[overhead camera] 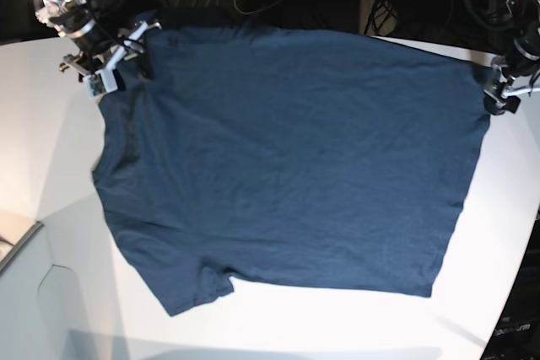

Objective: Layout the t-shirt on the table in an organized manner, then fold the t-shirt properly
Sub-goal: 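Drag the shoulder corner with the right gripper to straighten the collar edge, then adjust grips on both shoulder corners, smoothing the collar edge flat, then pull the collar edge taut between both grippers and lift slightly, then fold the collar edge over toward the hem with both grippers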

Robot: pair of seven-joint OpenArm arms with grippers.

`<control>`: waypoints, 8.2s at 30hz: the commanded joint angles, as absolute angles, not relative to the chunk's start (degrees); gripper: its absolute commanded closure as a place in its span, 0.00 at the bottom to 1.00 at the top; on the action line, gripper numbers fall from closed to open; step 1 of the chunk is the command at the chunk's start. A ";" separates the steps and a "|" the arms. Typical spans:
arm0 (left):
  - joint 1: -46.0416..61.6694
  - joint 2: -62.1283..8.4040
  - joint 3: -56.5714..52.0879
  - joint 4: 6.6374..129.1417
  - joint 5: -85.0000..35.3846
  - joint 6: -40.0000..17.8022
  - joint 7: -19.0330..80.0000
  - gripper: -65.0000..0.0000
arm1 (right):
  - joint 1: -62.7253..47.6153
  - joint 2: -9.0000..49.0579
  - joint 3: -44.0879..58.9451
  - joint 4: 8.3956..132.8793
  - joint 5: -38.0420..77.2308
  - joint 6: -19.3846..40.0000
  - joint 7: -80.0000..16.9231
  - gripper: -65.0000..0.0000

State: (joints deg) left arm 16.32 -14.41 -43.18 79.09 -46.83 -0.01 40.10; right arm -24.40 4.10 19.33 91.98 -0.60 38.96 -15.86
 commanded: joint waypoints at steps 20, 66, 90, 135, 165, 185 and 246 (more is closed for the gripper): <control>8.57 -15.25 -36.35 69.67 -46.55 -0.31 38.55 0.19 | 6.29 13.32 19.30 53.32 -0.04 40.00 -14.29 0.50; 22.90 -13.93 -36.18 86.11 -46.64 0.22 38.99 0.19 | -20.18 3.38 28.26 93.67 -0.04 40.00 -14.81 0.50; 19.74 -10.07 -39.78 82.51 -31.25 -0.31 38.64 0.19 | -20.35 2.15 30.46 93.41 -0.04 40.00 -14.81 0.50; 17.01 -9.45 -39.69 76.53 -31.08 -0.31 39.16 0.62 | -22.99 2.33 30.99 93.67 -0.04 40.00 -14.81 0.50; 17.89 -9.54 -34.86 76.70 -30.81 -0.31 39.16 1.00 | -24.66 2.07 30.90 93.23 -0.04 40.00 -18.42 0.42; 17.89 -9.71 -34.86 77.05 -30.81 -0.31 39.08 1.00 | -26.51 -1.19 30.55 89.71 -0.04 40.00 -23.34 0.40; 17.10 -10.86 -43.56 86.11 -31.43 -0.31 39.08 1.00 | -30.20 -4.53 29.76 104.75 0.13 40.00 -22.90 1.00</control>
State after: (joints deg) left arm 16.88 -9.85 -43.09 85.10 -31.57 -0.45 40.10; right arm -29.95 -4.89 29.47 103.53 -0.40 39.75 -24.21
